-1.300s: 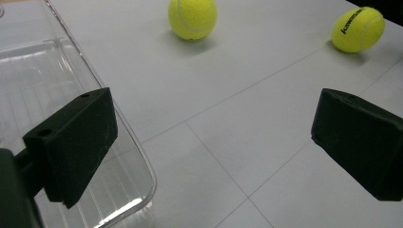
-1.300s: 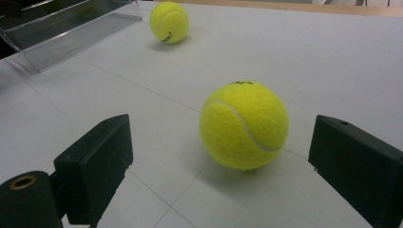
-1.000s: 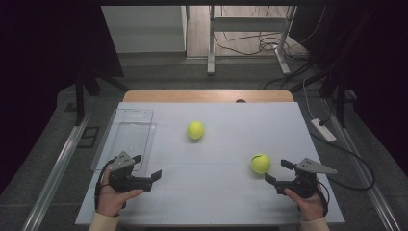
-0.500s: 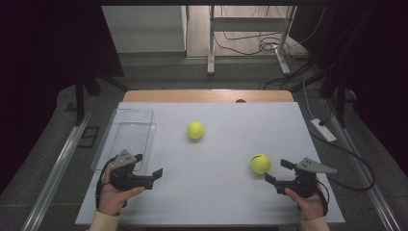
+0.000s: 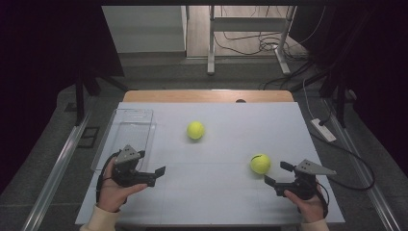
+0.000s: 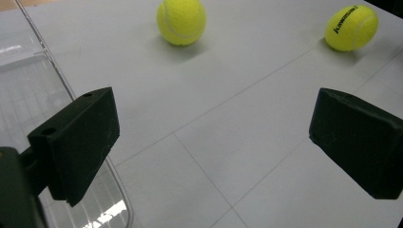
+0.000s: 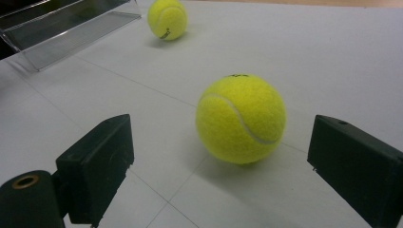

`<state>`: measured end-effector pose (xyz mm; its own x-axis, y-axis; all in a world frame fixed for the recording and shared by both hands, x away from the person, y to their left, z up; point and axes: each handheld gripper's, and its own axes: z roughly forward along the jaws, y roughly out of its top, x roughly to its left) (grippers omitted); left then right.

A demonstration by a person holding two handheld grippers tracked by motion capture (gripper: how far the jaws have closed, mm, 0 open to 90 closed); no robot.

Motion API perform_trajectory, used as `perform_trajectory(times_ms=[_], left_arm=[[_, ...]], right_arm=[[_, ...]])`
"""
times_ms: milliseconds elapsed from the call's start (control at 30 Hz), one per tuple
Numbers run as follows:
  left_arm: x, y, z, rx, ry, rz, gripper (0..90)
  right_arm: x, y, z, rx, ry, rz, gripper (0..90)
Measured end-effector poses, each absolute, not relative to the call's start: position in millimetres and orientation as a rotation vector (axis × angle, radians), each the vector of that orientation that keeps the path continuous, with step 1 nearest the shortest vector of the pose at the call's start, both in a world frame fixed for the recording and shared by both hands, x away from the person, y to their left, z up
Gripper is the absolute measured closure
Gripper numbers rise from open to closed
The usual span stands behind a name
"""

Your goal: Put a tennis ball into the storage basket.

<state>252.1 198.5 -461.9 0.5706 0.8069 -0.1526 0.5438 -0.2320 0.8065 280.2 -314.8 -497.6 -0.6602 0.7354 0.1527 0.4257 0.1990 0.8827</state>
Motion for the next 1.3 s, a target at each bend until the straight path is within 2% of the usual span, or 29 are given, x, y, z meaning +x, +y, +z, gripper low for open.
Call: perform_trajectory(times_ms=[1300], left_arm=[[284.0, 176.6, -436.3, 1.967, 1.083, 0.42, 4.0]], right_arm=[[285.0, -313.2, -499.4, 1.09, 2.19, 1.416, 8.2]])
